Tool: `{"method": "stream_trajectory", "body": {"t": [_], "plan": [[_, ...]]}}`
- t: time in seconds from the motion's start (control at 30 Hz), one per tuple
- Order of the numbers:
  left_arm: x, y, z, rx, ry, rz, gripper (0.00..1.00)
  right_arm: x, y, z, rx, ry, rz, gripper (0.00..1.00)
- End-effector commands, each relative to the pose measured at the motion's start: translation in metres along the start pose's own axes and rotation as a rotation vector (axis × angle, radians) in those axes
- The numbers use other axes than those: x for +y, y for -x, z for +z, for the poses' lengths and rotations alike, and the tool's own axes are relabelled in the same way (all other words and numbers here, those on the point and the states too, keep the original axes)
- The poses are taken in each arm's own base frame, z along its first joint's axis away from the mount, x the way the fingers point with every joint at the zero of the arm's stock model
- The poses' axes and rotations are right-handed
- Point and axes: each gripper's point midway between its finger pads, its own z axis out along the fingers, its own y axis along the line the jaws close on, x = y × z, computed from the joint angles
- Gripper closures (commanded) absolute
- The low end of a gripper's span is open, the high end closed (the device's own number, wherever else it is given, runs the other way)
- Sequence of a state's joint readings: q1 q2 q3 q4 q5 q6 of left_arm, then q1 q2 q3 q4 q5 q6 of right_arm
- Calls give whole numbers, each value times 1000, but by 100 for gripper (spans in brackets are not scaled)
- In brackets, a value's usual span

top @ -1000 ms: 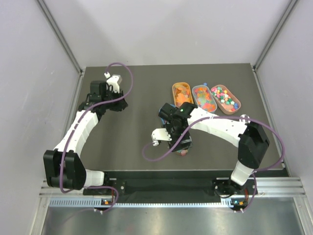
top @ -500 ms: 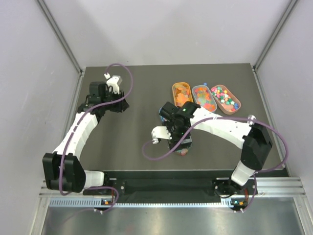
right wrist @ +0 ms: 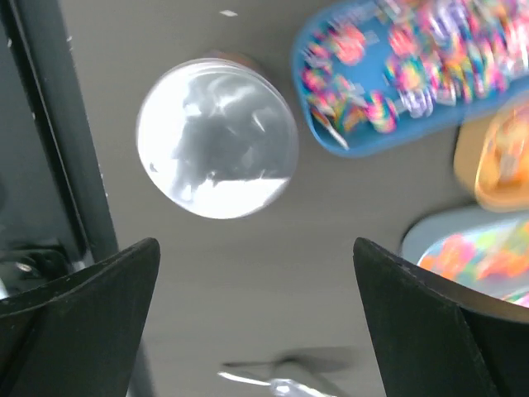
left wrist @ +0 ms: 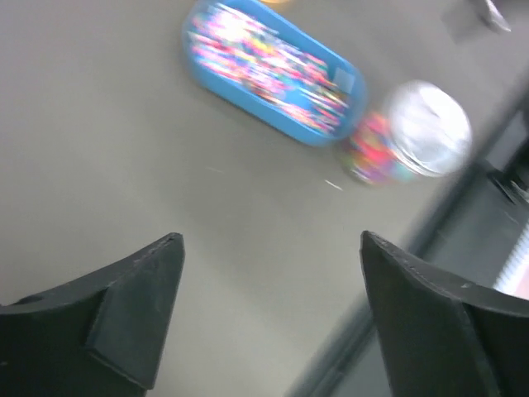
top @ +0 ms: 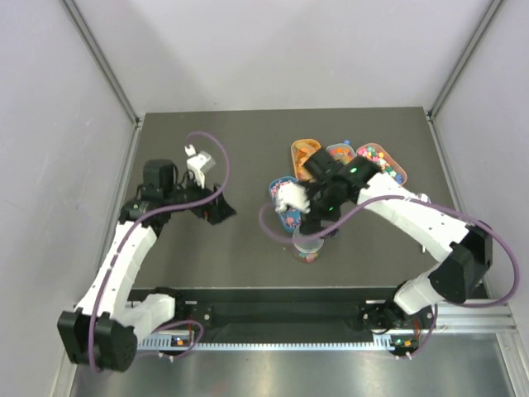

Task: Pack the candies
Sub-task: Move the packing bottle to the center of the board.

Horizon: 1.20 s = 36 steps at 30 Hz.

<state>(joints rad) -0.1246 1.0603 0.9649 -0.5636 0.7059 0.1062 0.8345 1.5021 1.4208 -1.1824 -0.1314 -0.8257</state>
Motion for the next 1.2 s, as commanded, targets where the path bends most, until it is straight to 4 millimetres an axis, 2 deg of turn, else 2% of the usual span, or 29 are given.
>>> {"method": "stream_trajectory", "body": {"t": [0.0,0.07,0.1,0.13,0.2,0.27,0.37,0.43,0.47,0.57,0.73,0.77,0.8,0.83,0.87,0.9,1.1,1.13,1.17], "plan": [[-61,-30,-4,41,-216,-12,3,-20,-19,-34,-172,-41,282,0],[-73,-41,1,54,-227,33,2,-21,-29,-37,-211,-33,375,1],[-79,-65,11,108,-217,72,2,-23,-41,-38,-216,-36,439,0],[-80,-59,18,82,-183,89,2,-20,-46,-35,-215,-24,466,0],[-90,-66,32,119,-234,104,2,-11,-61,-26,-220,4,554,0],[-78,-75,51,125,-198,89,2,1,-65,-19,-252,50,618,0],[-80,-85,71,171,-229,118,2,7,-74,-17,-265,63,678,0],[-78,-88,79,175,-216,109,2,7,-76,-19,-273,47,687,0],[-78,-96,85,204,-219,113,2,7,-77,-19,-279,43,703,0],[-92,-109,97,231,-256,207,3,4,-79,-27,-303,24,735,0],[-114,-112,119,113,-298,280,2,3,-86,-30,-315,6,766,0],[-119,-118,122,107,-304,274,2,3,-86,-30,-319,7,768,0],[-113,-129,124,113,-274,269,2,3,-86,-30,-320,6,771,0],[-117,-123,129,56,-281,292,2,2,-86,-31,-323,1,771,0],[-123,-131,132,64,-283,283,2,1,-86,-31,-327,-1,771,0],[-116,-141,135,66,-237,286,2,-1,-86,-32,-332,-6,769,0],[-119,-179,150,146,-206,267,1,-14,-86,-33,-351,-27,771,0],[-114,-194,156,193,-196,249,2,-16,-85,-34,-357,-32,770,0],[-115,-193,163,196,-197,248,2,-16,-86,-35,-360,-35,771,0]]}}
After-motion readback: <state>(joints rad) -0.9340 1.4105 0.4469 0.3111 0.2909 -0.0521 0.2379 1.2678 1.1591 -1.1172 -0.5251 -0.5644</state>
